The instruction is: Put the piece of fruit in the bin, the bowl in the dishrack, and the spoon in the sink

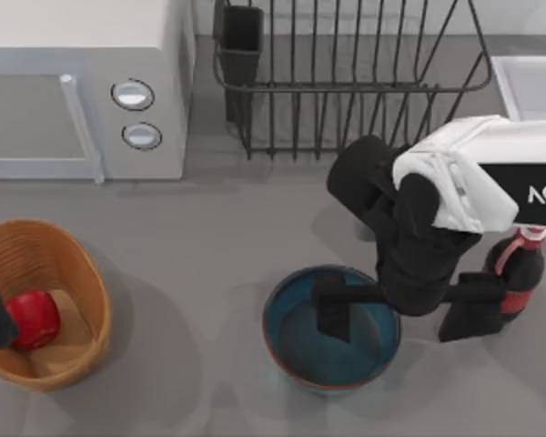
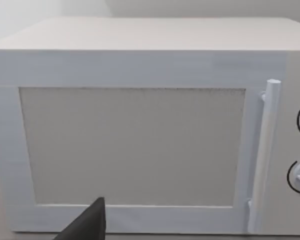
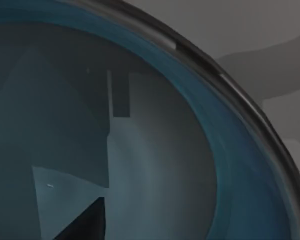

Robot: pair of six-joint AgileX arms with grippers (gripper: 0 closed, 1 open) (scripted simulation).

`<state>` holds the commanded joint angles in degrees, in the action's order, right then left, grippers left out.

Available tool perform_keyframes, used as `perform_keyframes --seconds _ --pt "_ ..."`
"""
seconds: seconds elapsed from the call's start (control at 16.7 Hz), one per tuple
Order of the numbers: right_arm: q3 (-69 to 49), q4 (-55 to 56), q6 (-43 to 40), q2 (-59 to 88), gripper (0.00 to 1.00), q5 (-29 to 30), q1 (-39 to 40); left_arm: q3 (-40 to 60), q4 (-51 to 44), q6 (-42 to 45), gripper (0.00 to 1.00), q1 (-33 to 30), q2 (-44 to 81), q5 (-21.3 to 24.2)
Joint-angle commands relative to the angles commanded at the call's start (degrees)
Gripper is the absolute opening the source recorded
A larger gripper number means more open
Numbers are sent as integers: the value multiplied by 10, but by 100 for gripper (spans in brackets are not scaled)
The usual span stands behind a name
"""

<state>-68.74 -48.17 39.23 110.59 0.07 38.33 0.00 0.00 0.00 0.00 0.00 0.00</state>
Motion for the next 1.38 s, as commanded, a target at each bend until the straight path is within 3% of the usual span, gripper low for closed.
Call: perform_keyframes --seconds 0.06,0.84,1.38 --pt "0 0 0 0 100 0 0 0 0 0 100 0 0 0" --pt "0 0 0 0 2 0 0 0 0 0 100 0 0 0" --pt "-1 -1 1 -1 0 0 1 0 0 0 100 0 0 0"
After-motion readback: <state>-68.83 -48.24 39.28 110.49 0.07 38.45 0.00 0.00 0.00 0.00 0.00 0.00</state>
